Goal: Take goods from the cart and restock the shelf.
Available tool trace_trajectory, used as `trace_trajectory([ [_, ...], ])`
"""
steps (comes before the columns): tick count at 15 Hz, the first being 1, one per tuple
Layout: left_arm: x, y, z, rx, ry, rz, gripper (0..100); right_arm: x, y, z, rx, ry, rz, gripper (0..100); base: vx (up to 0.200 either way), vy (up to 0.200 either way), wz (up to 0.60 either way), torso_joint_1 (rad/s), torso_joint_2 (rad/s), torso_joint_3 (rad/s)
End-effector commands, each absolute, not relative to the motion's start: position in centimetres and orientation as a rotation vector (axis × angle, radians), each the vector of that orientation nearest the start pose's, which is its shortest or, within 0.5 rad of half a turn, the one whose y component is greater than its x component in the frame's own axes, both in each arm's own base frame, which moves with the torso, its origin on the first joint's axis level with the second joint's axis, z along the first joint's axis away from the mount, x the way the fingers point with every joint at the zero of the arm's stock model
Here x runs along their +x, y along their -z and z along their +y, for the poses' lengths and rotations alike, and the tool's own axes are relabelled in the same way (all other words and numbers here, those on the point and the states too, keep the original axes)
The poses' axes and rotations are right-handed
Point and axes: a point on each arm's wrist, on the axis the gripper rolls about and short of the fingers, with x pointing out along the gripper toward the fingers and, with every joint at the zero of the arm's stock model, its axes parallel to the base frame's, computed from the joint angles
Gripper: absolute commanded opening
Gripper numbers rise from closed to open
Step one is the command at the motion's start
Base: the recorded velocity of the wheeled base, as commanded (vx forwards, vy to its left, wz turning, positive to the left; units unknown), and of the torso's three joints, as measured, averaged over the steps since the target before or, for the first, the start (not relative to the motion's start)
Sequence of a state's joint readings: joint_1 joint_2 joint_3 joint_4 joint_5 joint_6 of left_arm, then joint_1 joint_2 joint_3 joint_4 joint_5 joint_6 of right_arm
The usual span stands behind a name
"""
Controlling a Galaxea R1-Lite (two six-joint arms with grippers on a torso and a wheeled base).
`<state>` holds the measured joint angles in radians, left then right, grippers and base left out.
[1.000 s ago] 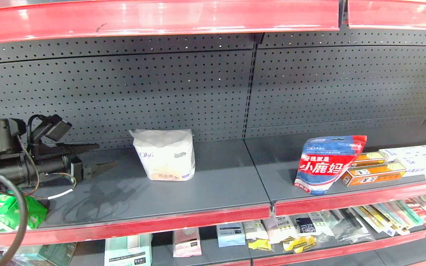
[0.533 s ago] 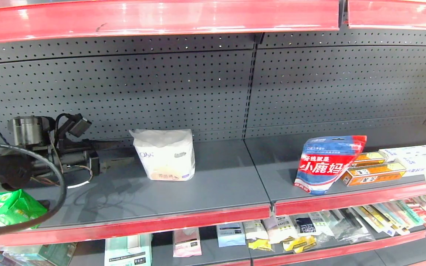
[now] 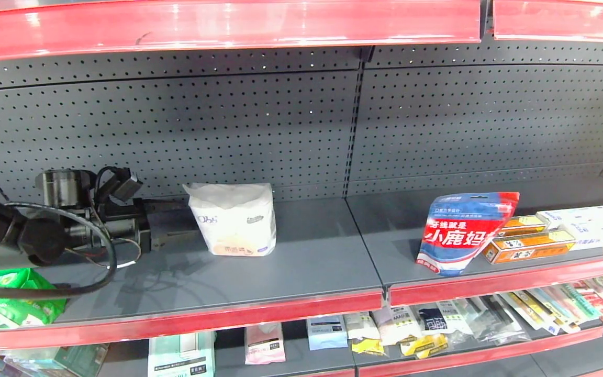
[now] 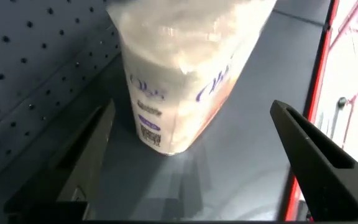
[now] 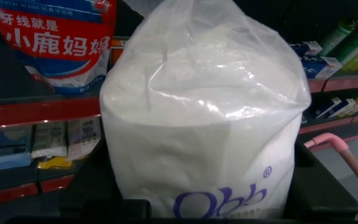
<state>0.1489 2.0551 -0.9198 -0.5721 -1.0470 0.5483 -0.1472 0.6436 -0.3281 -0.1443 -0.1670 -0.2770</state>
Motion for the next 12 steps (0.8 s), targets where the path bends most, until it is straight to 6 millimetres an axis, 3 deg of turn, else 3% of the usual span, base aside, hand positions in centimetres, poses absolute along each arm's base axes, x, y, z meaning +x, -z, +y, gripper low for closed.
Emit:
trace_trajectory([
  [1, 36.5, -8.1, 3.5, 0.177, 0.984, 0.227, 100, 5.2, -17.9, -1.2, -0.276, 0.285, 0.232, 0, 0.0, 0.0, 0.0, 0.0, 0.0, 0.0],
  [5, 38.5, -8.7, 3.2, 0.207, 1.038, 0.151, 100, 5.2, -17.8, -1.2, -0.278, 0.284, 0.238, 0, 0.0, 0.0, 0.0, 0.0, 0.0, 0.0],
  [8, 40.3, -8.2, 3.2, 0.218, 1.055, 0.126, 100, 5.2, -17.9, -1.2, -0.291, 0.292, 0.237, 0, 0.0, 0.0, 0.0, 0.0, 0.0, 0.0],
  [12, 41.2, -7.5, 2.1, 0.213, 1.098, 0.118, 100, 5.2, -17.9, -1.2, -0.302, 0.297, 0.238, 0, 0.0, 0.0, 0.0, 0.0, 0.0, 0.0],
])
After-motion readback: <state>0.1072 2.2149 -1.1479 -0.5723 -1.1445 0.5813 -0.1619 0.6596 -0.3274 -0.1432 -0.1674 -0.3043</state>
